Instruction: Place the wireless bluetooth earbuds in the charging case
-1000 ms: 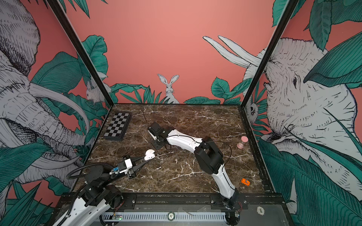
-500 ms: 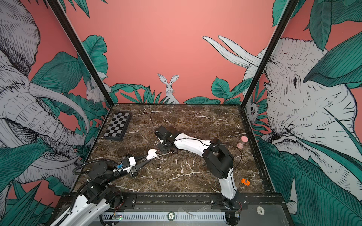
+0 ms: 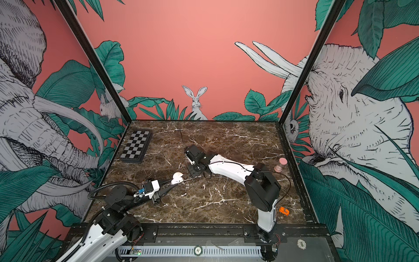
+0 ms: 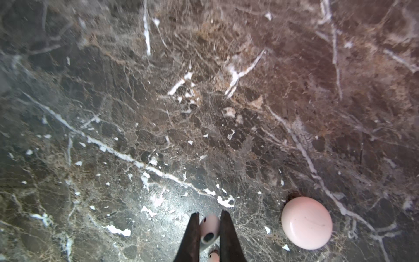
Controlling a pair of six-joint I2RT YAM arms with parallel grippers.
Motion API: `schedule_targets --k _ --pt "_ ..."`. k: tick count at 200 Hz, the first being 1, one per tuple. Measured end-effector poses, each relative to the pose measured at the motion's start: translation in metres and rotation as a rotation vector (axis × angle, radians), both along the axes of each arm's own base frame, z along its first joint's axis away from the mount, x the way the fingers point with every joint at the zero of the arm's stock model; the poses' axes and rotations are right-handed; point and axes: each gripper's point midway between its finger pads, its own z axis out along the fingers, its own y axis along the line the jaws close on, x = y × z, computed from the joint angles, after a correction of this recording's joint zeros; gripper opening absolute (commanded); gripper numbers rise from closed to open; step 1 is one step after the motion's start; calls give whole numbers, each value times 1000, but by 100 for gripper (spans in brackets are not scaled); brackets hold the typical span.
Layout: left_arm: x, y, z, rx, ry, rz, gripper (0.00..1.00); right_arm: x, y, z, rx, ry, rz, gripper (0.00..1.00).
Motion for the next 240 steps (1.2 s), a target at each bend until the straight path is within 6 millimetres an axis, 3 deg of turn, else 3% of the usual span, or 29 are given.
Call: schedule_targets --k 59,96,144,173,213,240 --pt "4 -3 -6 16 27 0 0 2 -7 31 49 -52 -16 8" --pt "10 -11 -4 4 81 -17 0 1 -22 45 60 -78 -39 7" --pt "15 -23 34 -79 112 -65 0 1 -41 81 107 -146 -71 7" --pt "5 -36 51 -125 101 -126 0 -4 -57 95 124 -181 -93 6" --pt "13 -49 52 -164 117 -134 0 -1 -74 104 117 -215 -133 6" --pt "25 -55 41 -191 143 -110 0 -1 -83 117 127 -247 -154 7"
